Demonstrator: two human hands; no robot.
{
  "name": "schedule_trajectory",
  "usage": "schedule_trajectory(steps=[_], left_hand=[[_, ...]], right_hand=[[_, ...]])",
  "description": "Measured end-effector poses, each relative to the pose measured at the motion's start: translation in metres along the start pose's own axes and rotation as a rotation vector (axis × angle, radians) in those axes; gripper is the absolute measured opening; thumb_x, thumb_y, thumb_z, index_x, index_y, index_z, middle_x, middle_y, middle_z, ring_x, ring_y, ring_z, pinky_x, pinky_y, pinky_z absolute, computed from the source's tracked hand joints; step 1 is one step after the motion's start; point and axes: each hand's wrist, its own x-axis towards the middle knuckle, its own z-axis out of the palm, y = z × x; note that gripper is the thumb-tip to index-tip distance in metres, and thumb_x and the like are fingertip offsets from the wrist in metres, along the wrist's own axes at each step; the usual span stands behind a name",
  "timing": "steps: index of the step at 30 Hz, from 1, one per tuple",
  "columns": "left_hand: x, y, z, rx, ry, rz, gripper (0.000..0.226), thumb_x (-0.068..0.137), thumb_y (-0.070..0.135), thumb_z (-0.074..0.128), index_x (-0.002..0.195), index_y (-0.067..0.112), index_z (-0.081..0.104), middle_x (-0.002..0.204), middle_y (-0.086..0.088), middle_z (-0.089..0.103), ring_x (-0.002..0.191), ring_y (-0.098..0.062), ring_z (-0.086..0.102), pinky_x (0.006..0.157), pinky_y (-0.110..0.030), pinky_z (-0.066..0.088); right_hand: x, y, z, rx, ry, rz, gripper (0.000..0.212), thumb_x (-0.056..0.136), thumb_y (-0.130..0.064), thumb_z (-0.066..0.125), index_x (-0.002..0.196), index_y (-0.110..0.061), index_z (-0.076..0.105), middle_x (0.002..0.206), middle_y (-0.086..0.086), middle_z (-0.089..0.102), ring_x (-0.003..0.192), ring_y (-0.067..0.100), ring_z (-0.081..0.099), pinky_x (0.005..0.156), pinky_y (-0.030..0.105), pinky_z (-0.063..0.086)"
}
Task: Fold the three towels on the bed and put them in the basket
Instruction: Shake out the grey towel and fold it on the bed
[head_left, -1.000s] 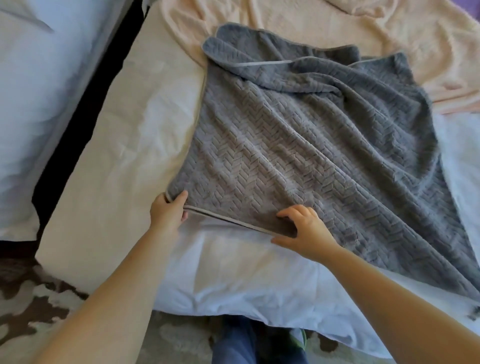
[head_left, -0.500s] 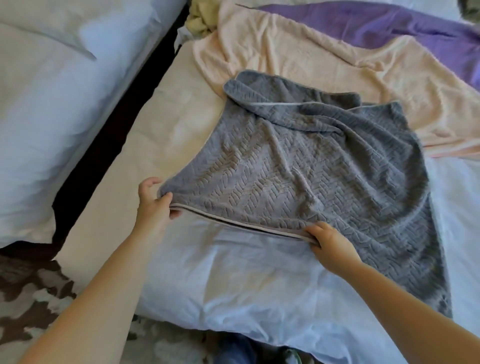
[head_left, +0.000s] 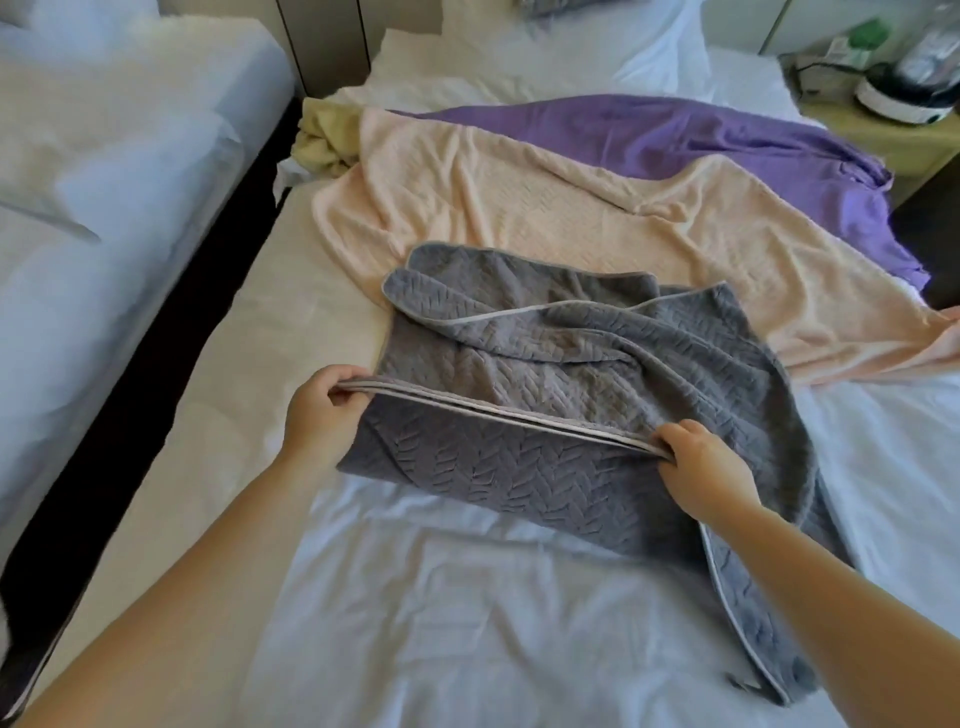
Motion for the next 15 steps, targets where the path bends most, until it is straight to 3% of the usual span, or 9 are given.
schedule_trajectory(steps=[3,7,9,11,15], left_hand=[[0.042,0.005,0.015,0.092,0.037,0.063,0.013,0.090,0.008,0.059,0.099,0.011,0.068,0.097,-0.006,0.067,0.088,-0.020,0.061,0.076,-0.025,0.044],[0.096,0.006,0.033,0.218,0.079,0.049,0.020,0.090,0.006,0.060,0.107,-0.002,0.069,0.109,-0.027,0.058,0.093,-0.034,0.061,0.087,-0.032,0.048],[0.120,0.003,0.043,0.312,0.079,0.020,0.021,0.092,0.011,0.059,0.109,0.004,0.069,0.121,-0.024,0.044,0.101,-0.035,0.054,0.096,-0.036,0.046],[0.141,-0.006,0.054,0.446,0.094,0.076,0.018,0.090,0.013,0.062,0.105,0.010,0.071,0.128,-0.019,0.040,0.108,-0.036,0.047,0.094,-0.039,0.044],[0.175,-0.028,0.075,0.813,-0.075,0.158,0.014,0.087,0.020,0.065,0.099,0.023,0.072,0.146,-0.005,0.038,0.116,-0.034,0.041,0.088,-0.044,0.042]], right_hand=[[0.034,0.000,-0.011,0.030,0.061,0.007,0.028,0.091,-0.011,0.050,0.116,-0.020,0.060,0.113,0.005,0.053,0.105,0.031,0.052,0.070,0.039,0.051],[0.092,-0.005,-0.020,0.054,0.131,0.013,0.033,0.093,-0.009,0.045,0.121,-0.021,0.058,0.119,0.006,0.056,0.111,0.031,0.050,0.076,0.040,0.049],[0.126,-0.008,-0.018,0.033,0.133,0.027,0.033,0.093,-0.010,0.046,0.123,-0.020,0.057,0.121,0.006,0.057,0.113,0.031,0.050,0.079,0.040,0.048],[0.160,-0.009,-0.011,0.005,0.080,0.004,0.035,0.092,-0.011,0.047,0.123,-0.021,0.057,0.126,0.005,0.055,0.117,0.031,0.047,0.086,0.040,0.045],[0.219,-0.012,0.009,-0.078,-0.195,-0.118,0.035,0.086,-0.018,0.054,0.119,-0.029,0.061,0.145,-0.003,0.037,0.132,0.028,0.032,0.104,0.043,0.033]])
